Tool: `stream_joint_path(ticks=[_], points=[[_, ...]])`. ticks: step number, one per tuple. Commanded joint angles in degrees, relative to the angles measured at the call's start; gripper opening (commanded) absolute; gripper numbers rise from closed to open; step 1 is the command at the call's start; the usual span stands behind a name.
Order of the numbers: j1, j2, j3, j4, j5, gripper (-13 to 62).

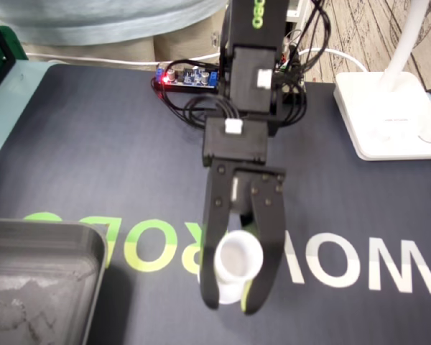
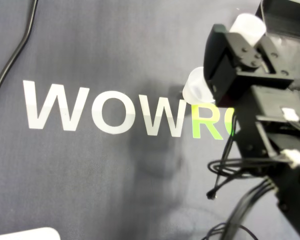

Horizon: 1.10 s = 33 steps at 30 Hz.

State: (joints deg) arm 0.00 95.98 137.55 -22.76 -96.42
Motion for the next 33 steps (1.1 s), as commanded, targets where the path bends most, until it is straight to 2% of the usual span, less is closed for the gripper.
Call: stream_joint_path(ticks=[1, 20, 22, 27, 33], points=[[-0.4, -0.4, -1.6, -6.6, -0.5, 2.9], [-0.4, -5.8, 1.9, -12.7, 0.1, 3.7], [-0.2, -5.9, 2.5, -12.7, 0.5, 9.1], [-0.1, -6.2, 3.4, -13.0, 1.6, 15.6], [-0.3, -6.3, 5.1, -15.9, 1.8, 16.2]])
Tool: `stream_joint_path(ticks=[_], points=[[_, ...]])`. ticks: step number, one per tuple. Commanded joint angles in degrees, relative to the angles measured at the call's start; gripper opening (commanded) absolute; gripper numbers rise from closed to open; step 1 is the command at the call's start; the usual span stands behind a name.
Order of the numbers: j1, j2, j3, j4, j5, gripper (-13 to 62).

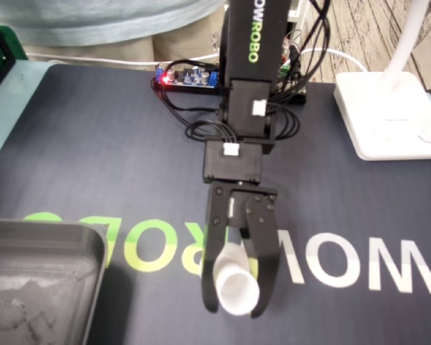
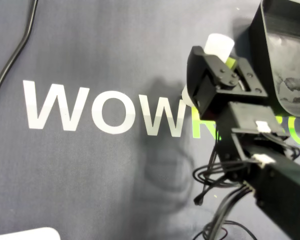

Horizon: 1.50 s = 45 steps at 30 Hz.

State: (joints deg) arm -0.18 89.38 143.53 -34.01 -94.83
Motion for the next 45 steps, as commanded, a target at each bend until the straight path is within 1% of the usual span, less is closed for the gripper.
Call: stream_joint_path(ticks=[1, 10, 14, 15, 17, 25, 29, 33, 37, 42, 45], points=[[0.0, 0.3, -0.6, -4.7, 0.3, 17.8], [0.1, -0.4, 1.8, -9.3, 0.7, 18.2], [0.0, 1.1, 1.7, -9.3, 0.8, 19.0], [0.1, 2.2, 1.7, -9.2, 0.8, 20.7], [0.2, 5.3, 1.8, -8.7, 1.0, 21.9], [-1.0, 16.9, 3.3, -7.6, 3.6, 22.1], [-2.1, 22.8, 2.6, -5.6, 7.5, 22.1], [-2.5, 27.2, 0.7, -2.9, 17.0, 22.1], [-1.4, 30.5, -2.3, 3.1, 30.1, 22.1], [0.8, 39.5, -4.0, 25.9, 54.2, 22.0], [1.3, 43.6, -3.2, 35.6, 64.8, 22.0]])
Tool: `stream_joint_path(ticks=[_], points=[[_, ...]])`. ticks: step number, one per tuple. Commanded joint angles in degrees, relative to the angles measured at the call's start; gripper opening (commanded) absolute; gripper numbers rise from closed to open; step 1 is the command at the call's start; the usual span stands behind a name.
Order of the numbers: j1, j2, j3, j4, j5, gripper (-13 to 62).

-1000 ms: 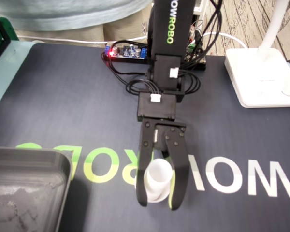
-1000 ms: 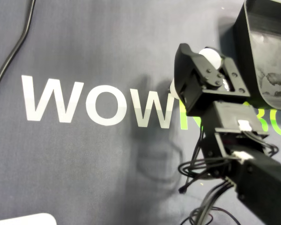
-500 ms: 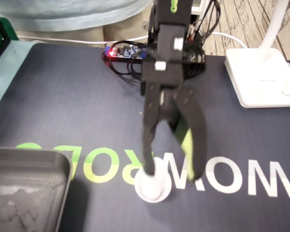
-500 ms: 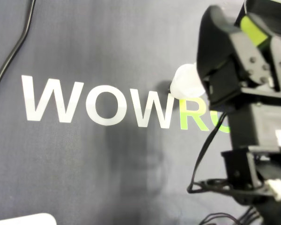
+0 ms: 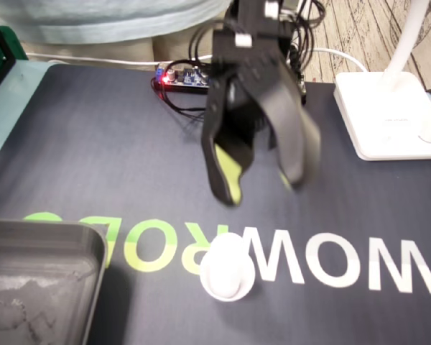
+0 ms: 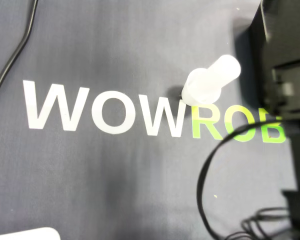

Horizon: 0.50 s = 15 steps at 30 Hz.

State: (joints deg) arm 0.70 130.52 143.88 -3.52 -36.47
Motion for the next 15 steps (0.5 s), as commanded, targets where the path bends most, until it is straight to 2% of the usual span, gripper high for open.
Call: stream_joint_path(ticks=[1, 4, 7, 15], points=[[0.5, 3.7, -3.2, 8.1, 9.6, 22.1], [0.4, 6.9, 0.1, 11.9, 15.5, 22.1], [0.5, 7.0, 2.9, 12.0, 18.6, 25.4], [-1.1, 7.0, 7.4, 13.3, 28.2, 27.9]])
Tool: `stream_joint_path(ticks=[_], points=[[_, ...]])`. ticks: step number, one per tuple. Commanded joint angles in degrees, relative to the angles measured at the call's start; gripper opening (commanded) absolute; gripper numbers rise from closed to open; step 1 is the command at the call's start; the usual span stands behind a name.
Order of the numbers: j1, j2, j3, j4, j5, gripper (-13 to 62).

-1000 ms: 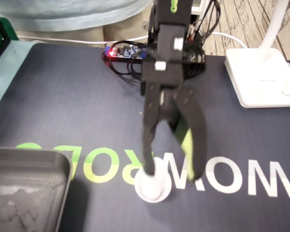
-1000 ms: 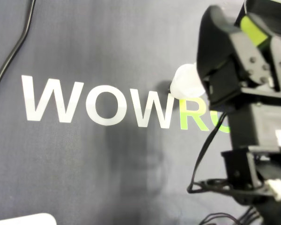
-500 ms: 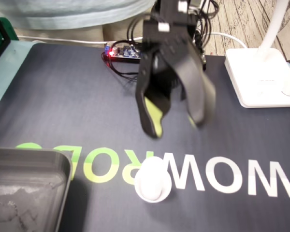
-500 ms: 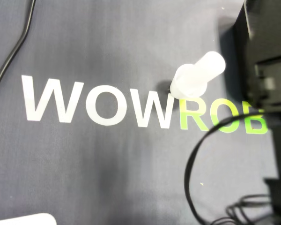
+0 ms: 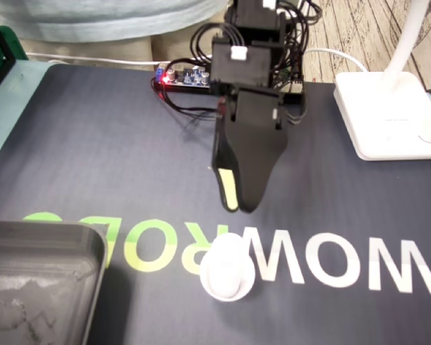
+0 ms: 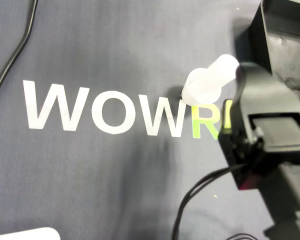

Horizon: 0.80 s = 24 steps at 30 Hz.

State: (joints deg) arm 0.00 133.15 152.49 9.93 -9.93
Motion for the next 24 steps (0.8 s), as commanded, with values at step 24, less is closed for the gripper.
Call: stream_joint_path(ticks=[24], points=[[0.2, 4.4, 22.0, -8.4, 1.6, 33.1]])
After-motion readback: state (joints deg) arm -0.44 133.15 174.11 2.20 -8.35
